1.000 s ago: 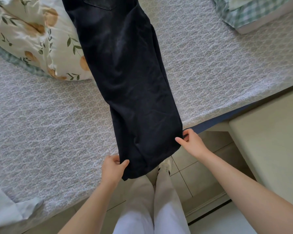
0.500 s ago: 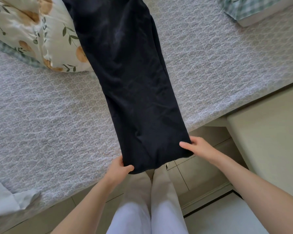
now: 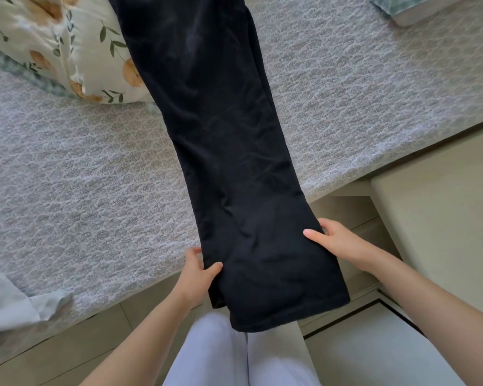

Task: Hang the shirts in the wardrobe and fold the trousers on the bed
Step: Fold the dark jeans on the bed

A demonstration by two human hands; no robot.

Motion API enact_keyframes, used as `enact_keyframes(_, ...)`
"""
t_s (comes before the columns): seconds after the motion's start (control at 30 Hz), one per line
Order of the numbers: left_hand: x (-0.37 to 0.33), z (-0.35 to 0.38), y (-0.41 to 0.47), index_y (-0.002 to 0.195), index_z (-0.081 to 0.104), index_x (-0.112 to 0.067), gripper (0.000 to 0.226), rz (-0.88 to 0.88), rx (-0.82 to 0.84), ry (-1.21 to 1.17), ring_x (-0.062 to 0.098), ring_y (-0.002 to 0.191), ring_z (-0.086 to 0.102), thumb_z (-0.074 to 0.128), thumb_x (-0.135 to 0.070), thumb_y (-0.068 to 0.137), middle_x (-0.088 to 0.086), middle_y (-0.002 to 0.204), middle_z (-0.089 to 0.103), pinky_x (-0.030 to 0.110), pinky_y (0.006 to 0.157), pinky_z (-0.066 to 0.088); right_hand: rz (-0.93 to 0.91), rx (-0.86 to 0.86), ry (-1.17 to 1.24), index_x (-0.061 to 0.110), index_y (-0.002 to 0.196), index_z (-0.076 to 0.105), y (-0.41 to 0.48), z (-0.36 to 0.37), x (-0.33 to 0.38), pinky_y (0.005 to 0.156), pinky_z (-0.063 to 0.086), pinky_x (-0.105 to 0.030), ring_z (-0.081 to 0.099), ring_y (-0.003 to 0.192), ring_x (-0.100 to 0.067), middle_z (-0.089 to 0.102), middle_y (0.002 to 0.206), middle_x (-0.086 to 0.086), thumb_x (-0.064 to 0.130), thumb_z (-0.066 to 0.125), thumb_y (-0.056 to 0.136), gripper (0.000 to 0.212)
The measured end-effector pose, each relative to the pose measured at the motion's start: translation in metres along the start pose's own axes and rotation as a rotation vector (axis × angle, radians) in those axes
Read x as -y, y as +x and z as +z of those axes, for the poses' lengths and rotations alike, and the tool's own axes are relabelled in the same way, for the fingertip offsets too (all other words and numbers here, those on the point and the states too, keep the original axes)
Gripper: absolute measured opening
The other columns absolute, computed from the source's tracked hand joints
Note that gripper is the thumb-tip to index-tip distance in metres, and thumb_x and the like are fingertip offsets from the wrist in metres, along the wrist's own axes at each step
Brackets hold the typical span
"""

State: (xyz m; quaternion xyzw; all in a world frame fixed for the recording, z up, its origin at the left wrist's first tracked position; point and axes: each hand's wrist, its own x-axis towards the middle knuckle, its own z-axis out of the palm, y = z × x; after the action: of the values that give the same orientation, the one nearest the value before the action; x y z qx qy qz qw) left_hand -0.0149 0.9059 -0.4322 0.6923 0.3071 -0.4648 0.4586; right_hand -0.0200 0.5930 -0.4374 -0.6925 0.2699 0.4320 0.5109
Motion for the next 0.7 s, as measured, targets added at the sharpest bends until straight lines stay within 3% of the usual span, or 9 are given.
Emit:
enact_keyframes(0.1,-0.021,-0.014,-0.010,0.128,0.024,-0.034,0.058,0.058,-0.083,-0.088,0.020,0.079,0.072,0.065,-0.013,0.092,0.015,0.096,0.071,0.024,0.062,0.052,-0.010,-0.118,0.101,0.023,0.118,0.053,-0.002,-0.009,0.018,0.086,0.056,-0.043,0.073,0.087,-0.020,0.075,0.093,-0.005,0.027,0.064,0.091,0.030)
enact_keyframes(0.23,-0.078,-0.043,-0.007,0.118,0.054,-0.020,0.033,0.090,-0.009,-0.173,0.018,0.067,0.068,0.066,-0.008,0.090,0.012,0.084,0.070,0.029,0.055,0.053,-0.108,-0.138,0.302,0.024,0.121,0.057,-0.001,-0.030,0.075,0.078,0.053,-0.035,0.070,0.086,-0.021,0.073,0.096,-0.013,0.020,0.065,0.091,0.031)
enact_keyframes(0.3,-0.117,-0.062,0.004,0.106,0.064,-0.007,0.014,0.094,0.049,-0.255,0.017,0.072,0.068,0.063,-0.008,0.091,0.014,0.093,0.068,0.029,0.059,0.057,-0.145,-0.138,0.447,0.013,0.118,0.062,0.010,-0.045,0.112,0.072,0.055,-0.031,0.068,0.084,-0.019,0.070,0.097,-0.012,0.021,0.061,0.094,0.026)
enact_keyframes(0.37,-0.153,-0.084,0.024,0.103,0.064,-0.002,0.013,0.124,0.047,-0.454,0.020,0.085,0.070,0.059,-0.010,0.094,0.016,0.102,0.070,0.032,0.073,0.060,-0.182,-0.115,0.765,0.009,0.118,0.060,0.026,-0.062,0.148,0.071,0.059,-0.032,0.069,0.085,-0.022,0.070,0.097,-0.012,0.029,0.052,0.098,0.029)
enact_keyframes(0.47,-0.182,-0.106,0.055,0.114,0.057,0.000,0.020,0.184,-0.067,-0.713,0.024,0.093,0.073,0.055,-0.009,0.096,0.016,0.111,0.068,0.034,0.078,0.059,-0.286,-0.207,1.148,0.006,0.121,0.051,0.054,-0.080,0.179,0.089,0.055,-0.037,0.067,0.103,-0.032,0.066,0.110,-0.023,0.025,0.048,0.100,0.028)
enact_keyframes(0.53,-0.178,-0.105,0.071,0.123,0.056,-0.004,0.026,0.163,-0.197,-0.427,0.025,0.092,0.072,0.053,-0.014,0.099,0.013,0.110,0.067,0.039,0.084,0.057,-0.219,-0.314,0.934,0.006,0.119,0.052,0.073,-0.076,0.178,0.091,0.054,-0.038,0.065,0.106,-0.032,0.065,0.116,-0.023,0.019,0.050,0.099,0.025)
enact_keyframes(0.6,-0.162,-0.096,0.081,0.126,0.057,-0.007,0.030,0.169,-0.260,-0.085,0.023,0.090,0.066,0.056,-0.018,0.097,0.009,0.108,0.065,0.043,0.090,0.053,-0.099,-0.369,0.547,0.009,0.113,0.056,0.085,-0.060,0.165,0.087,0.054,-0.035,0.064,0.101,-0.026,0.065,0.117,-0.017,0.018,0.051,0.098,0.019)
enact_keyframes(0.7,-0.137,-0.082,0.083,0.123,0.058,-0.010,0.030,0.177,-0.171,0.060,0.018,0.093,0.062,0.061,-0.018,0.094,0.005,0.111,0.065,0.041,0.090,0.051,-0.016,-0.319,0.199,0.011,0.109,0.056,0.089,-0.036,0.143,0.084,0.051,-0.033,0.061,0.095,-0.019,0.062,0.105,-0.005,0.019,0.053,0.097,0.015)
